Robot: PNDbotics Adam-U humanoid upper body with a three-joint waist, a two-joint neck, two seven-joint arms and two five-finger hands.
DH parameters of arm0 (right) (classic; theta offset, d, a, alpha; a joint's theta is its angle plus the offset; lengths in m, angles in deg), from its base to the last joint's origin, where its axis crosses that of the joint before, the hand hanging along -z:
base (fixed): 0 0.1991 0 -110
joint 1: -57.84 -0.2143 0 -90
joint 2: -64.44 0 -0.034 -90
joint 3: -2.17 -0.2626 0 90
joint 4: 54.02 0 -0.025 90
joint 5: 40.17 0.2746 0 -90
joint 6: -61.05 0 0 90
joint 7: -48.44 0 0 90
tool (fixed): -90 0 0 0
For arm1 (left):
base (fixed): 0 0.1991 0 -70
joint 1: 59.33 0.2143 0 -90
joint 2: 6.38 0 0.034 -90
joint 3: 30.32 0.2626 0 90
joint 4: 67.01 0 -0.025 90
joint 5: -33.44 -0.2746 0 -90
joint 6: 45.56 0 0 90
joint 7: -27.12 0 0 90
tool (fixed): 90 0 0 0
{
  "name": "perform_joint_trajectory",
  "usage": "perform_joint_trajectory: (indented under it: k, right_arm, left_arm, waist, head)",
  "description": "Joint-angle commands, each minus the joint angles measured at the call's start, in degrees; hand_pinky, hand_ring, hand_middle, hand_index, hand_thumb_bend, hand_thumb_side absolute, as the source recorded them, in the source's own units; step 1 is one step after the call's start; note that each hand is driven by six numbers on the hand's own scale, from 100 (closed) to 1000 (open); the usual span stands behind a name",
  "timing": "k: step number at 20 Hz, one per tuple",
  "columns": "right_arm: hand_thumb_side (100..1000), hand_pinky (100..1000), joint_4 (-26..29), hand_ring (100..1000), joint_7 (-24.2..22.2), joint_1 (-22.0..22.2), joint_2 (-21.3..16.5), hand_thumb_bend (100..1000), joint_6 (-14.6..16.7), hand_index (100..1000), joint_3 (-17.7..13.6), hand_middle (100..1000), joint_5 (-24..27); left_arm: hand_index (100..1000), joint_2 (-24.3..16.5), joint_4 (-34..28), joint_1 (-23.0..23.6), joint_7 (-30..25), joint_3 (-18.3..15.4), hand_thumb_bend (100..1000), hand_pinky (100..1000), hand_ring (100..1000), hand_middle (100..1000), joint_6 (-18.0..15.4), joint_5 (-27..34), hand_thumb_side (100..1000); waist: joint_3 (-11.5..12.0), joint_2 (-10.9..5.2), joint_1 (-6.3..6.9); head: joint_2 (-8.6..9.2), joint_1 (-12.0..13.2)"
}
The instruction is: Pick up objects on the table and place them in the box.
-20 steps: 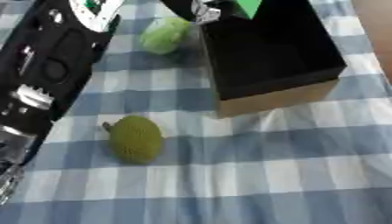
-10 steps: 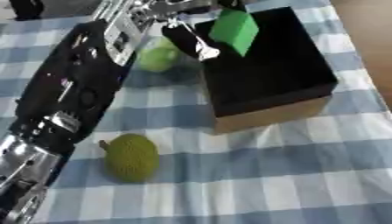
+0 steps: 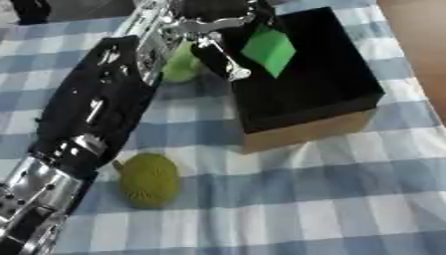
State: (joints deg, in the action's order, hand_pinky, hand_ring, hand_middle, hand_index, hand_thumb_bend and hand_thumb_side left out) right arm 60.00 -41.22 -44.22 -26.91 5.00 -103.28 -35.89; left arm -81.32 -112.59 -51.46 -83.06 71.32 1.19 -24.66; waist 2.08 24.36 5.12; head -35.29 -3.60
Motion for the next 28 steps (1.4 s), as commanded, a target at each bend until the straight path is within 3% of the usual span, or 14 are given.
perform_joint_trajectory:
  k: [1,5,6,9,15,18,28]
  right_arm:
    - [470,955,0.6,1000,-0.1,-0.2,-0.9,100,-0.2,952,0.1,402,0.5]
    - [470,955,0.6,1000,-0.3,-0.2,-0.9,100,-0.3,952,0.1,402,0.5]
    - [470,956,0.6,1000,-0.3,-0.2,-0.9,100,-0.3,952,0.1,400,0.5]
    - [470,956,0.6,1000,-0.5,0.0,-1.0,100,-0.4,952,0.3,399,0.4]
    - [470,956,0.6,1000,-0.6,0.2,-1.1,100,-0.7,953,0.2,398,0.4]
    - [470,957,0.6,1000,-0.5,0.5,-1.2,100,-0.8,953,0.1,399,0.2]
    - [470,957,0.6,1000,0.3,1.7,-1.4,100,-0.8,953,-0.5,397,-0.6]
  left_arm:
    - [934,-0.6,-0.5,-1.1,0.4,-0.7,283,897,877,815,-0.4,-2.9,454]
    - [937,-0.5,-0.5,-1.0,2.2,-0.8,310,898,882,817,0.1,-5.2,471]
    - [948,-0.4,-0.4,-1.0,2.5,-0.8,375,905,897,826,0.1,-5.5,544]
    - [947,0.1,-0.4,-1.1,3.4,-1.0,368,903,897,825,0.3,-5.4,552]
    - [929,-0.4,-1.0,-1.2,4.1,-1.5,216,887,880,806,1.2,-2.2,410]
    - [925,-2.5,-1.8,-1.5,4.5,-2.4,181,885,877,804,2.6,0.3,338]
    - [929,-13.3,-3.2,0.3,-0.8,-4.5,226,894,888,814,6.6,8.7,334]
  waist:
    - [0.0,-0.77,0.54]
    - [0.0,-0.78,0.55]
    - [0.0,-0.79,0.55]
    - [0.1,-0.89,0.56]
    - [0.4,-1.14,0.72]
    - [1.0,-1.43,0.92]
    - [2.7,-1.91,0.91]
  head:
    - [-0.48,0.1]
    - [-0.79,-0.1]
    - [-0.82,0.0]
    - [-1.16,0.1]
    - [-1.54,0.1]
    - [-2.14,-0.2]
    - [-3.26,-0.9]
